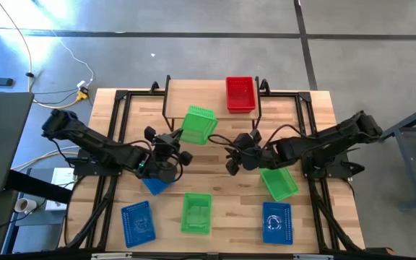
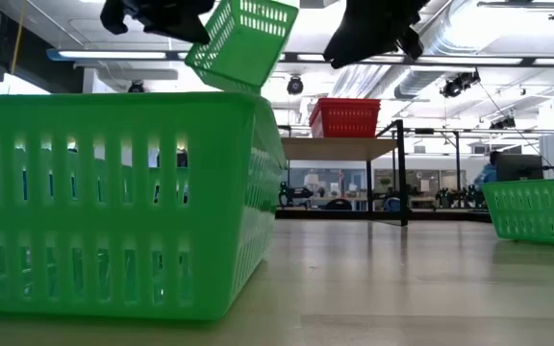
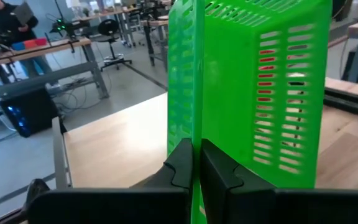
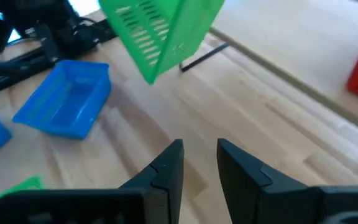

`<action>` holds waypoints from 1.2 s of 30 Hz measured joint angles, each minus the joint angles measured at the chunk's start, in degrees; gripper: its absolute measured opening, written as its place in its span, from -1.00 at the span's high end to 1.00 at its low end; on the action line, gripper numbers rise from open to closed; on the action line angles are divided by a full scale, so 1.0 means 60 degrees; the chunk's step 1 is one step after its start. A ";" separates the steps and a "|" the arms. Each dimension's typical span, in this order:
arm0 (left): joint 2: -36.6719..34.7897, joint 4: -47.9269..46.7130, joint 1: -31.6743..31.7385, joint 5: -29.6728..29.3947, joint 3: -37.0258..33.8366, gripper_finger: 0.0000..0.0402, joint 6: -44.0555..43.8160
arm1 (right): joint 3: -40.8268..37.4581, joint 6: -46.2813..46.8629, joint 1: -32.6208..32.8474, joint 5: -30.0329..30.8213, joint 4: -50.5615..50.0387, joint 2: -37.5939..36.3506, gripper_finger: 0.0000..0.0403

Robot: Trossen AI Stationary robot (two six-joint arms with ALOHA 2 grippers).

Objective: Stack baskets on shelf by color
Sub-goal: Stack the top left green basket on the top of the right green basket

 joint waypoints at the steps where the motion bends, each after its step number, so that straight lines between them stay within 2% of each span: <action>1: 0.0063 0.0068 0.0000 -0.0077 0.0000 1.00 -0.0001 | -0.0001 -0.0145 -0.0027 0.0130 0.0113 0.0000 0.56; 7: 0.0308 0.0233 0.0113 -0.0301 0.0000 1.00 -0.0002 | -0.0001 -0.0851 -0.0292 0.0396 0.1105 0.0000 0.36; 13: 0.0367 0.0365 0.0303 -0.0513 0.0000 1.00 0.0000 | -0.0001 -0.0913 -0.0776 0.0798 0.1933 0.0000 0.22; 19: 0.0367 0.0357 0.0516 -0.0458 0.0000 1.00 0.0178 | -0.0001 -0.0948 -0.1196 0.0194 0.2872 0.0000 0.21; 36: 0.0367 0.0526 0.0550 -0.0416 0.0000 1.00 0.0448 | 0.0002 -0.0985 -0.1822 -0.0034 0.4091 0.0000 0.21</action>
